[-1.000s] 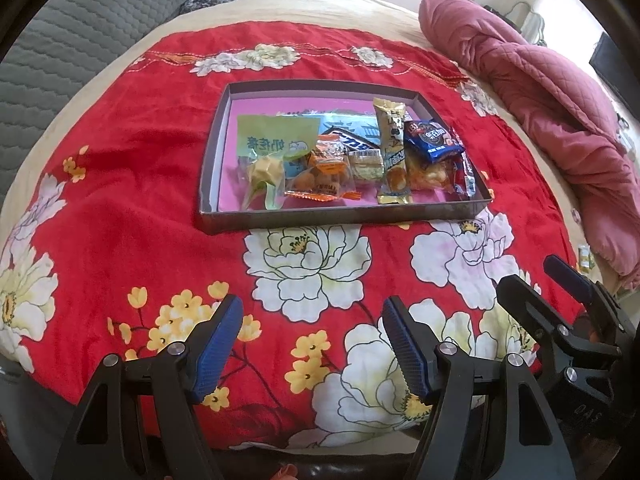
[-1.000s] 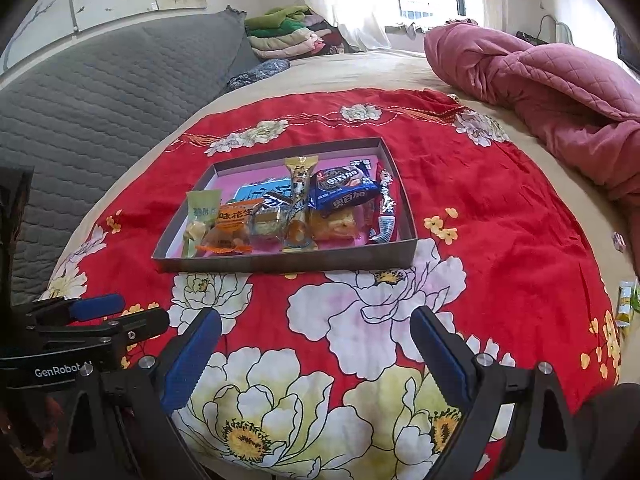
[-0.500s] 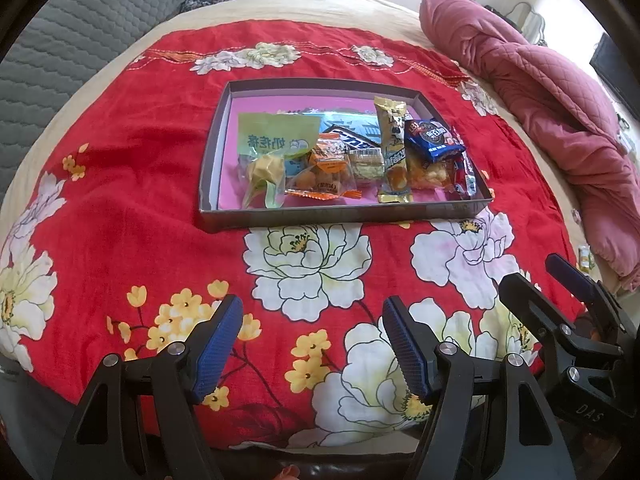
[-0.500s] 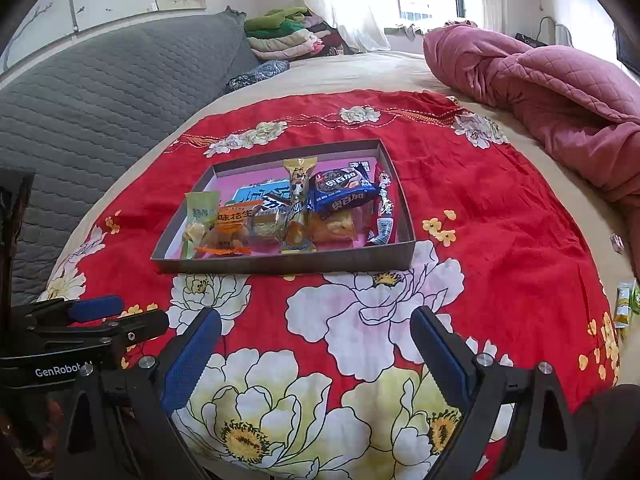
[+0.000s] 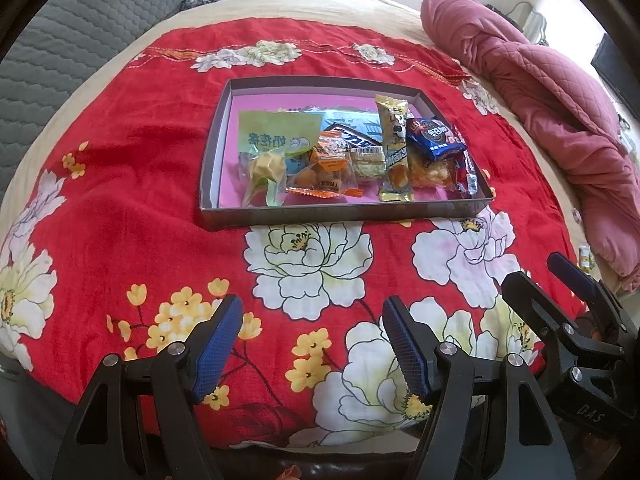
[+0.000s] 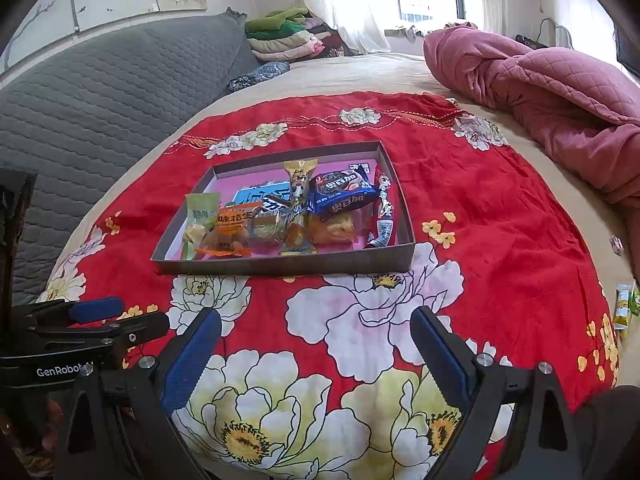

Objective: Organize snacks

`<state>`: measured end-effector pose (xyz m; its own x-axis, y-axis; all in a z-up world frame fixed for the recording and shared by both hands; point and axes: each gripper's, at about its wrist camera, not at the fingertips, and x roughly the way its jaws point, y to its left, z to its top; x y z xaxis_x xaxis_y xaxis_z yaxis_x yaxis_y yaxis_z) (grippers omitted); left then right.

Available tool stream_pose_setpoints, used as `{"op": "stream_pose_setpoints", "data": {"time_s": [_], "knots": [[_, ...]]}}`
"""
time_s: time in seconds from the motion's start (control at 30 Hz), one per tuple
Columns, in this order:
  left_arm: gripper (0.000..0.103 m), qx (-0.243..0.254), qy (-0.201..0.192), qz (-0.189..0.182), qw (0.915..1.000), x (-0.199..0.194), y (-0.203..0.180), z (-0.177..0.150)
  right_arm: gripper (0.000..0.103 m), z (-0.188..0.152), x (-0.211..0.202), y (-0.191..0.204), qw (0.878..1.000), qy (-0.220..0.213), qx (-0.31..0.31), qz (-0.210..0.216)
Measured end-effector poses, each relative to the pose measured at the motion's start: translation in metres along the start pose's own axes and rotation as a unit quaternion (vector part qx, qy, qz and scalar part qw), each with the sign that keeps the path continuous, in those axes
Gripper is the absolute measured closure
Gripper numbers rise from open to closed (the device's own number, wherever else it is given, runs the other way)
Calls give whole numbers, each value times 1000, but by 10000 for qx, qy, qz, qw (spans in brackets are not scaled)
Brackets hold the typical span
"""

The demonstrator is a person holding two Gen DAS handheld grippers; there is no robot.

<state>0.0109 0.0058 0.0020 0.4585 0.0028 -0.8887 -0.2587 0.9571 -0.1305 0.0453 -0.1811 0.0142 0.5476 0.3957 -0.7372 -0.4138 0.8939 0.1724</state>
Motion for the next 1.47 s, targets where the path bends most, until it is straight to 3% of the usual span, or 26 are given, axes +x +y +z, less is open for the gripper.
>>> {"op": "stream_pose_setpoints", "data": {"time_s": [1.23,1.47], "knots": [[29,-57,90,135,9999,8,5,0,8,2,-3,2,9998,-121,-119,-45],[29,-41,-320,137,9994,7,18,12,7,11,9,-23,9994,-177,306,33]]}}
